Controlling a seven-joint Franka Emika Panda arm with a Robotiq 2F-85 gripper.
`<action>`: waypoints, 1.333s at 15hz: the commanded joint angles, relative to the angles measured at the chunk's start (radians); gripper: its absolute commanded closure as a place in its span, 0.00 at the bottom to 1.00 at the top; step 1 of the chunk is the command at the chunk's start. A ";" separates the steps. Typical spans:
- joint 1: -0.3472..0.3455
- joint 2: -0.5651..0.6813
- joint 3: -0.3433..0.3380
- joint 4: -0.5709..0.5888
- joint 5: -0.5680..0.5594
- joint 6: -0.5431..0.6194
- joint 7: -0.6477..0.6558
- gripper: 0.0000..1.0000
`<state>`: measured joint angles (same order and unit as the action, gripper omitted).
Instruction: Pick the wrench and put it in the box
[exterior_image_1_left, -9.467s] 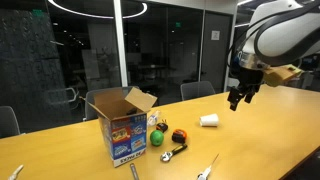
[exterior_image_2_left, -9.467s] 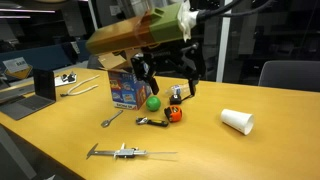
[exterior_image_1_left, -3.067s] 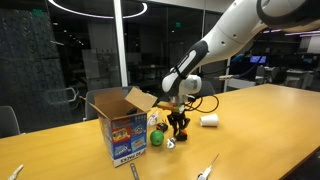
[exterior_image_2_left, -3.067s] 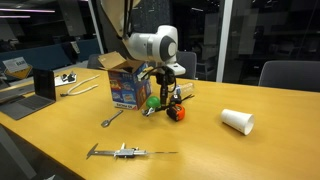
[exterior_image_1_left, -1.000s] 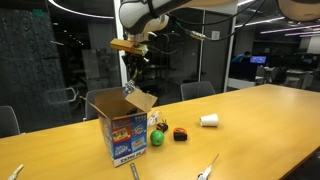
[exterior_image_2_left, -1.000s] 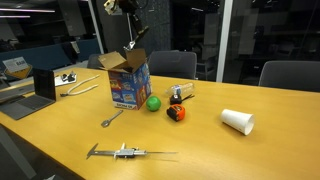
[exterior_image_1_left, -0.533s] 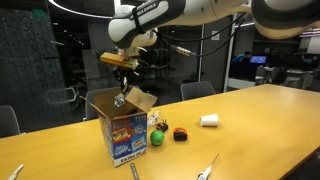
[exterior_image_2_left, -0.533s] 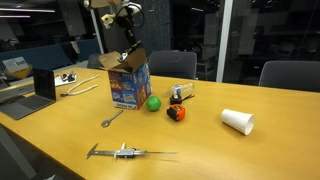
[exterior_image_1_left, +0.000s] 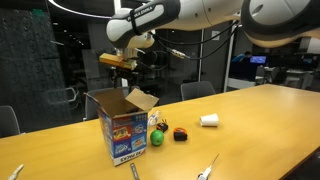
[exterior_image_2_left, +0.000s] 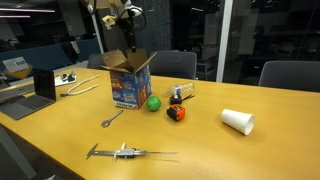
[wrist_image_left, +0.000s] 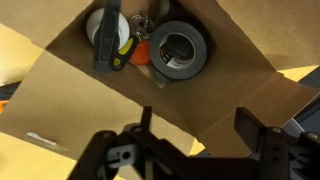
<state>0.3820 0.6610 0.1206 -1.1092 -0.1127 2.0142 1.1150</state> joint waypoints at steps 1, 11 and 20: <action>0.009 0.010 -0.028 0.113 -0.004 -0.161 -0.082 0.00; -0.111 -0.422 -0.059 -0.178 -0.128 -0.374 -0.453 0.00; -0.229 -0.796 -0.115 -0.615 -0.012 -0.264 -0.613 0.00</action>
<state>0.1761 0.0110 0.0267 -1.5277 -0.1857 1.6875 0.5605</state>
